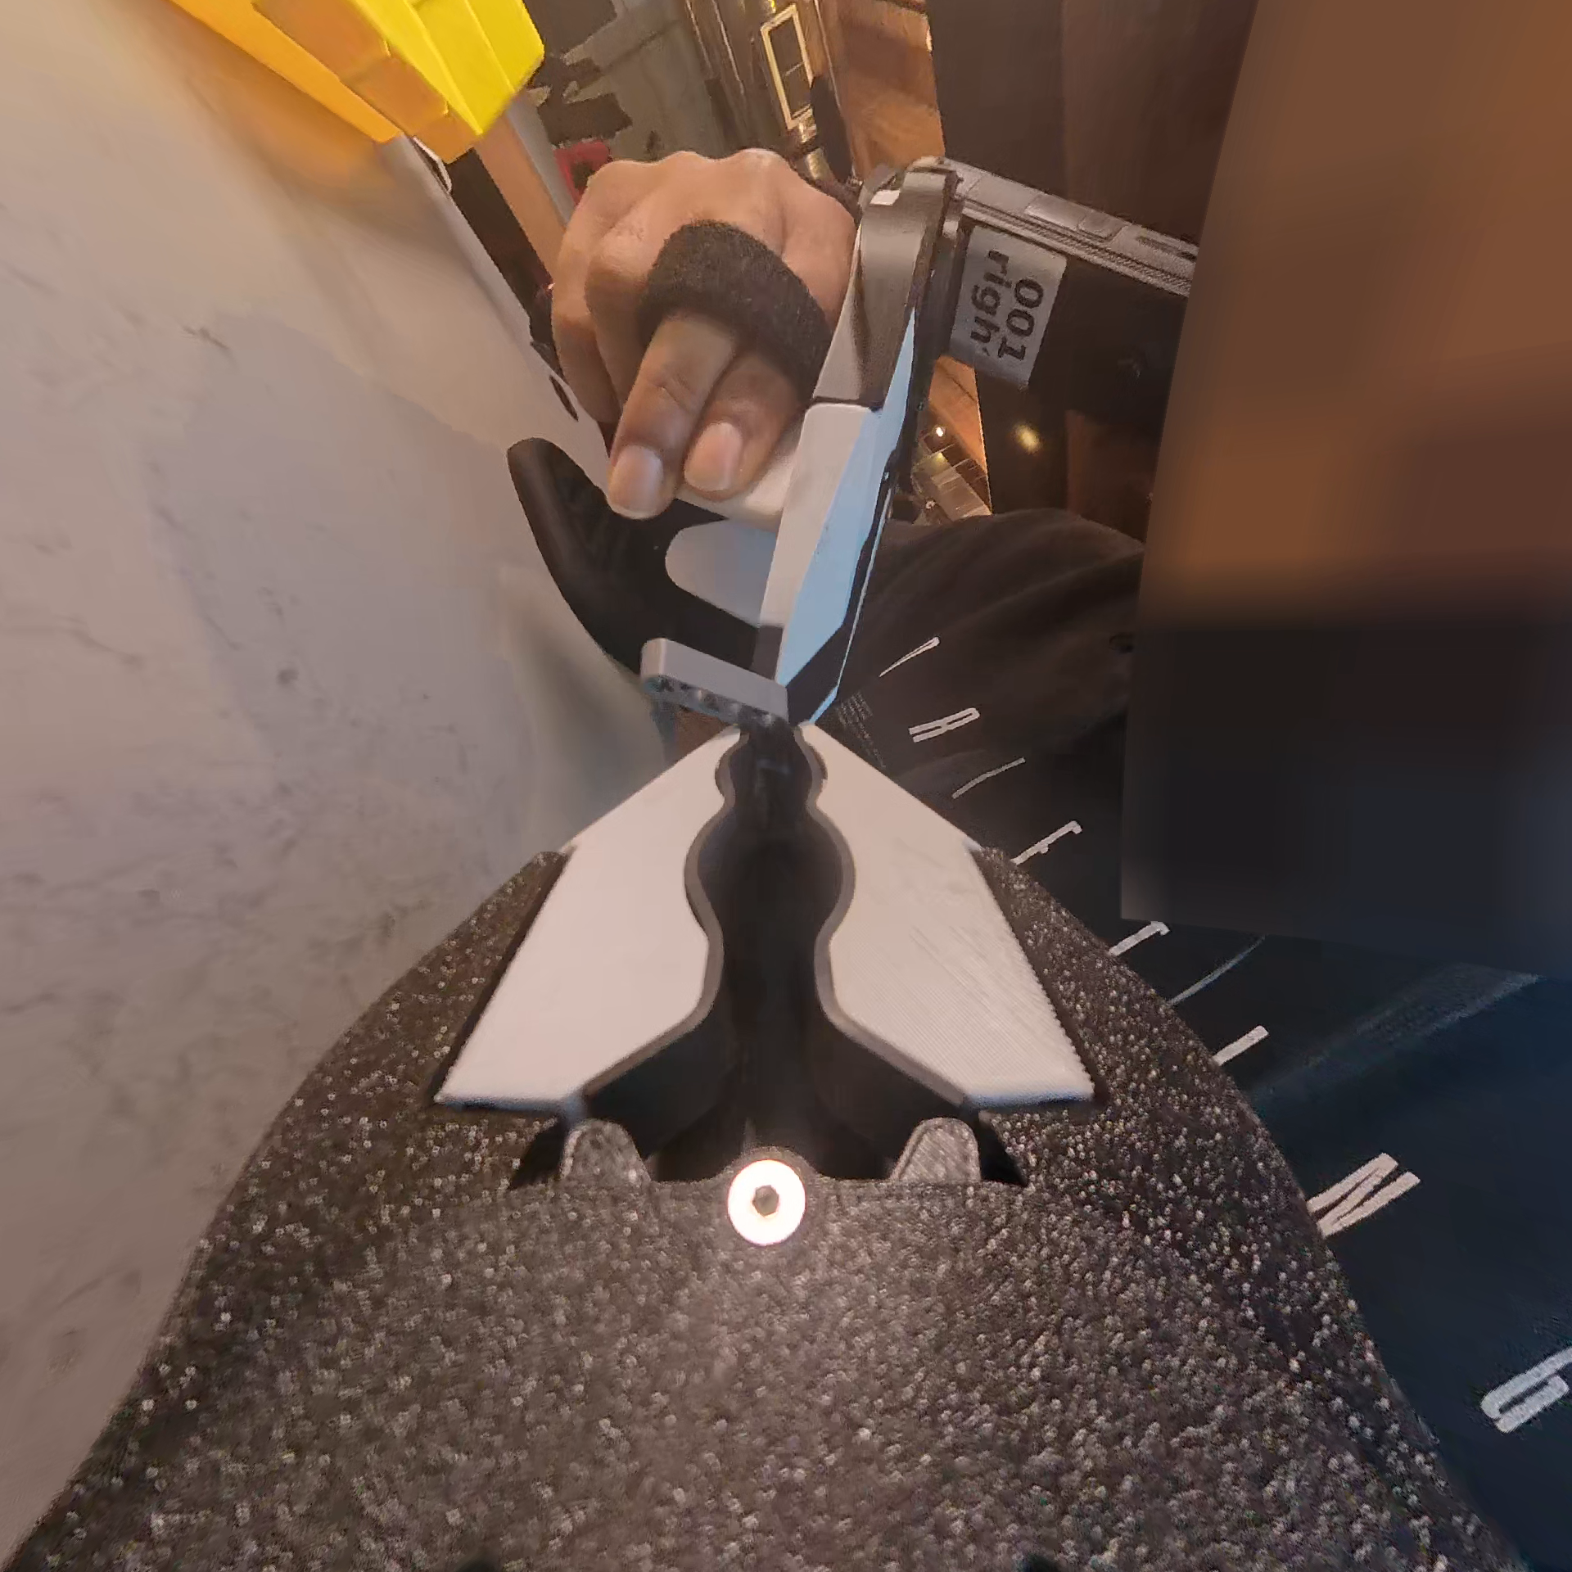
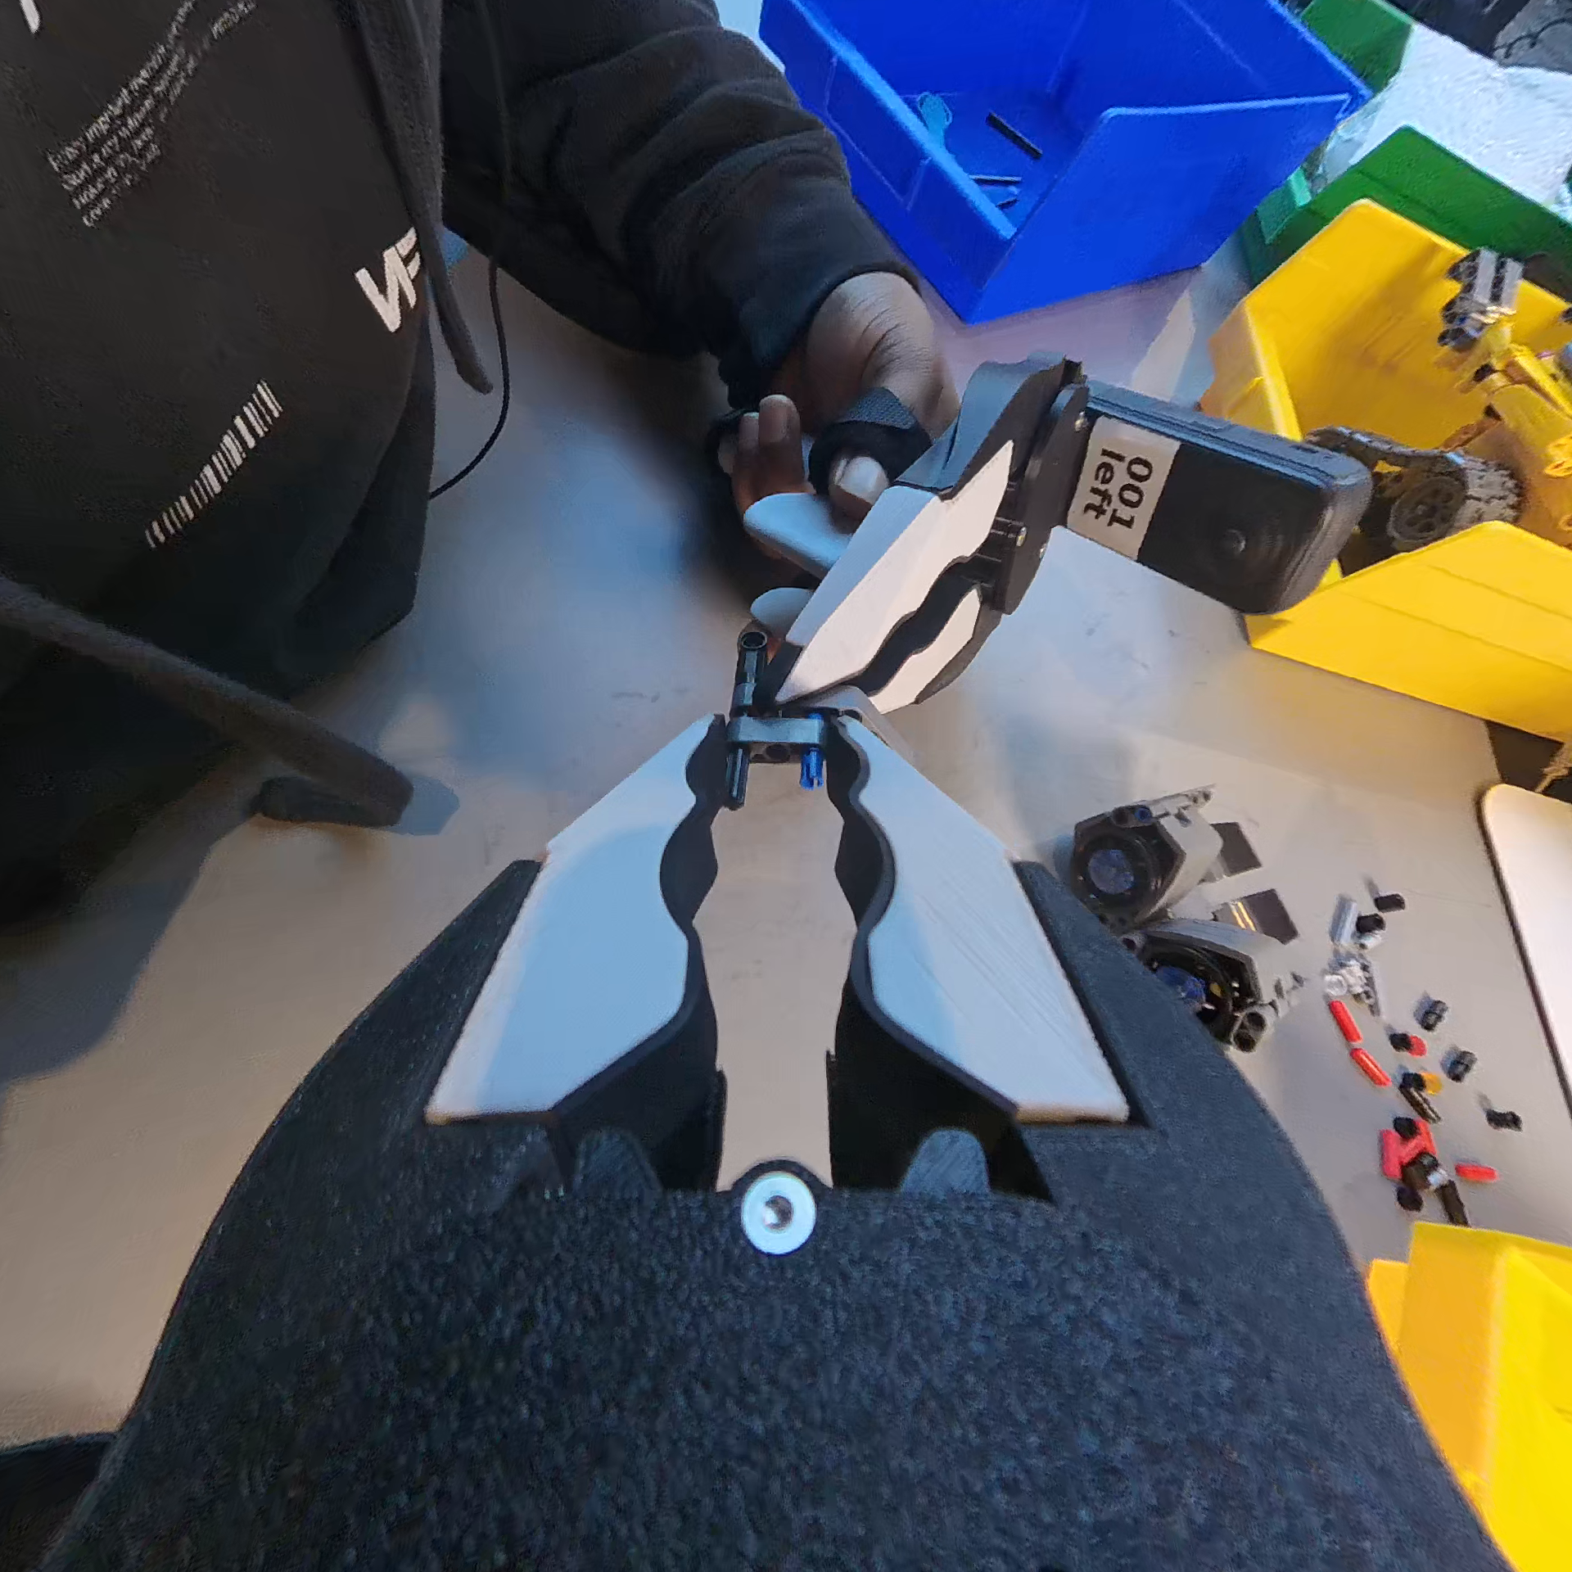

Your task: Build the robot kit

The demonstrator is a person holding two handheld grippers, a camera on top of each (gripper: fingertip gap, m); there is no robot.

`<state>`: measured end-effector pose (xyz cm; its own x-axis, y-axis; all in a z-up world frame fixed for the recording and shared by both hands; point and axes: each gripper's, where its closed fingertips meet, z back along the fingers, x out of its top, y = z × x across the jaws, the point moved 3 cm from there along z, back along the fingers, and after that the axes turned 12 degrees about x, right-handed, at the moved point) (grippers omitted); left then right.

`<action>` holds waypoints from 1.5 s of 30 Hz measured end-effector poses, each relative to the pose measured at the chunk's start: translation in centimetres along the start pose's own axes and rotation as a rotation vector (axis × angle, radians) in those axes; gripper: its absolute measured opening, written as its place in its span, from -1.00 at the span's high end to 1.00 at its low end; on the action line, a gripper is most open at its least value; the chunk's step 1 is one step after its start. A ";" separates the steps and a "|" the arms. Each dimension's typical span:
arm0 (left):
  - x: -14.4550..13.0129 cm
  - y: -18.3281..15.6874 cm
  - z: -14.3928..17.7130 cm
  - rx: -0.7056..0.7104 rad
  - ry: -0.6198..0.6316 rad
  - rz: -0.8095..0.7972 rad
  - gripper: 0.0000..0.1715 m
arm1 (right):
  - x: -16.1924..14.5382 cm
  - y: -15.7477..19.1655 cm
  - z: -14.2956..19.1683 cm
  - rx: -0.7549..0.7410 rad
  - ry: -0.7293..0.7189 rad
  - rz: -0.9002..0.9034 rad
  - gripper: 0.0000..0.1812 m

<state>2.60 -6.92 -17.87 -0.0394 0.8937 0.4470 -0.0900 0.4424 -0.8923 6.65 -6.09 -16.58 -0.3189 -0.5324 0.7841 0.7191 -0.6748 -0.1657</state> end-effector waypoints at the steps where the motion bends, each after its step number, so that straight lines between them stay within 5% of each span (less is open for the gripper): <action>1: 0.1 -0.1 0.1 0.001 -0.005 -0.007 0.97 | 0.1 -0.1 0.1 -0.011 -0.013 0.007 0.77; 13: 2.1 -1.0 1.4 0.028 -0.121 -0.096 0.92 | 1.1 -2.0 1.4 -0.148 -0.177 -0.020 0.69; 23: 6.5 1.0 5.6 0.258 -0.533 -0.123 0.93 | 0.7 -6.6 3.3 -0.558 -0.199 -0.156 0.60; 29: 7.2 0.3 4.9 0.359 -0.643 -0.198 0.93 | 0.9 -8.5 1.6 -0.700 -0.133 -0.225 0.59; 35: 7.1 0.3 5.2 0.375 -0.684 -0.177 0.85 | 0.8 -9.0 0.7 -0.691 -0.101 -0.232 0.65; 40: 6.4 -0.2 5.3 0.248 -0.592 -0.142 0.66 | 0.4 -8.4 0.9 -0.569 -0.176 -0.222 0.80; 45: 6.2 -0.1 5.9 0.317 -0.545 -0.184 0.72 | -0.1 -8.3 1.7 -0.563 -0.165 -0.215 0.80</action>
<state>-3.51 -1.88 -14.59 -0.4866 0.6027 0.6325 -0.4287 0.4661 -0.7739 1.77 0.42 -14.28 -0.2882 -0.2990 0.9097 0.1991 -0.9479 -0.2485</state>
